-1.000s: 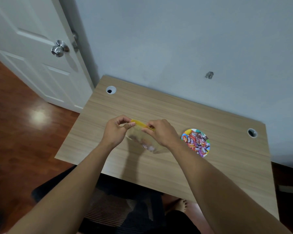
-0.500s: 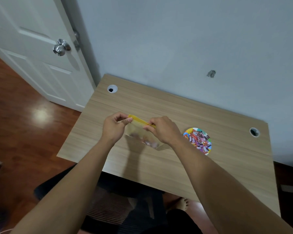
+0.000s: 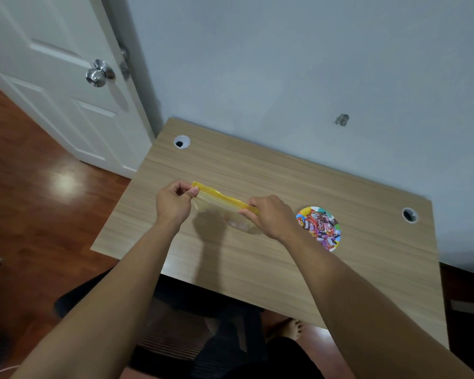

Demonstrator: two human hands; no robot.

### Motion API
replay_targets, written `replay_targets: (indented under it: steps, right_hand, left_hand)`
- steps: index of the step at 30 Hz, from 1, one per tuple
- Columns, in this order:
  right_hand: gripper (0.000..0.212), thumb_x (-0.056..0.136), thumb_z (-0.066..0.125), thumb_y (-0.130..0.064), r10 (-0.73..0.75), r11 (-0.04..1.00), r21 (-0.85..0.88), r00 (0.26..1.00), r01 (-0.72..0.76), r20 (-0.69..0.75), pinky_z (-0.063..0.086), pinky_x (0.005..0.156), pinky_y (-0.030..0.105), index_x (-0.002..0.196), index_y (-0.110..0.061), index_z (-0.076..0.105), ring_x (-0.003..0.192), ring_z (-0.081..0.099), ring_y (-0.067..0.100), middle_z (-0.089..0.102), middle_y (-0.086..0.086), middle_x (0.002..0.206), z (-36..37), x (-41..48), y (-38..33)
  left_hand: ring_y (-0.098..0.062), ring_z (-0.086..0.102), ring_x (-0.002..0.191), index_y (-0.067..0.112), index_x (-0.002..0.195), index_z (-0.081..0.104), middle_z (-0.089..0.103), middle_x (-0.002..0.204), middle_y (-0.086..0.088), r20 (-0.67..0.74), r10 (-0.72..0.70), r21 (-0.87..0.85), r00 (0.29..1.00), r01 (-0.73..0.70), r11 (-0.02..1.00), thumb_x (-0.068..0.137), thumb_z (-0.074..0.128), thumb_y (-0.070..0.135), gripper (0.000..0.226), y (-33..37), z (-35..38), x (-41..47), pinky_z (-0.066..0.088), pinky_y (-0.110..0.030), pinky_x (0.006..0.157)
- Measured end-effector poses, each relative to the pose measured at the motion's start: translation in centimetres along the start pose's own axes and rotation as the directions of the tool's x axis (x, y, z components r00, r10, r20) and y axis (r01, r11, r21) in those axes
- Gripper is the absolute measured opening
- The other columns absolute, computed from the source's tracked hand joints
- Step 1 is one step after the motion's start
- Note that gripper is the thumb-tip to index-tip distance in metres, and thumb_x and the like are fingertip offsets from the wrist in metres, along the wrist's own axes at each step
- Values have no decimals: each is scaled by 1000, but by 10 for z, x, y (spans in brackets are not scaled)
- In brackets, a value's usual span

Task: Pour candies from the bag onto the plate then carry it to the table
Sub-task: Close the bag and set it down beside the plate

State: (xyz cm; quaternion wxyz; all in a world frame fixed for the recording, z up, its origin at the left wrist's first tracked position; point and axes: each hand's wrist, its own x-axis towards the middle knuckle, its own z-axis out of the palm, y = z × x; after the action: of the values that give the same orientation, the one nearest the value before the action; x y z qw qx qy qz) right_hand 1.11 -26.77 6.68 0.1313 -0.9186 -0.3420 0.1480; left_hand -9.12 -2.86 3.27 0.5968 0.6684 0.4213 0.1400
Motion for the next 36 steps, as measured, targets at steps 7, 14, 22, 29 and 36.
replay_targets:
  steps: [7,14,22,29,36]
  right_hand:
    - [46,98,59,-65,13,1000,13,1000,-13,-1,52,74,42,100,-22,75,99,69,36,79,7,98,3,-12,7]
    - [83,81,26,-98,54,998,-19,997,-55,-46,57,66,43,78,-25,64,77,69,34,72,4,74,6,-21,14]
    - [33,101,59,-57,7,1000,21,999,-8,36,56,70,43,98,-28,72,85,69,31,78,1,87,5,-31,31]
    - [13,98,57,-30,276,960,-37,912,-278,305,59,82,38,87,-35,62,89,68,23,75,-5,98,7,-82,114]
    - [12,103,67,-24,387,903,127,906,-410,173,52,83,38,105,-26,78,96,72,26,81,-3,98,-16,-109,160]
  left_hand:
    - [-18,63,83,14,80,72,70,87,-9,12,1,10,1000,-1,1000,93,81,7,18,-3,-6,-1,55,-33,85]
    - [-19,65,85,16,79,72,73,88,-10,52,20,46,998,-22,999,93,82,7,19,-5,-6,-4,55,-34,87]
    - [-20,66,85,9,88,76,75,88,-11,106,19,92,994,-29,995,93,81,8,8,-7,1,-7,56,-31,84]
    - [-28,74,96,25,88,70,77,101,-12,-102,-48,193,994,67,979,91,79,32,12,-23,-63,36,59,-41,94]
    - [-4,68,79,24,81,67,73,83,7,107,-38,219,994,14,976,102,72,17,23,-6,-78,42,53,-11,57]
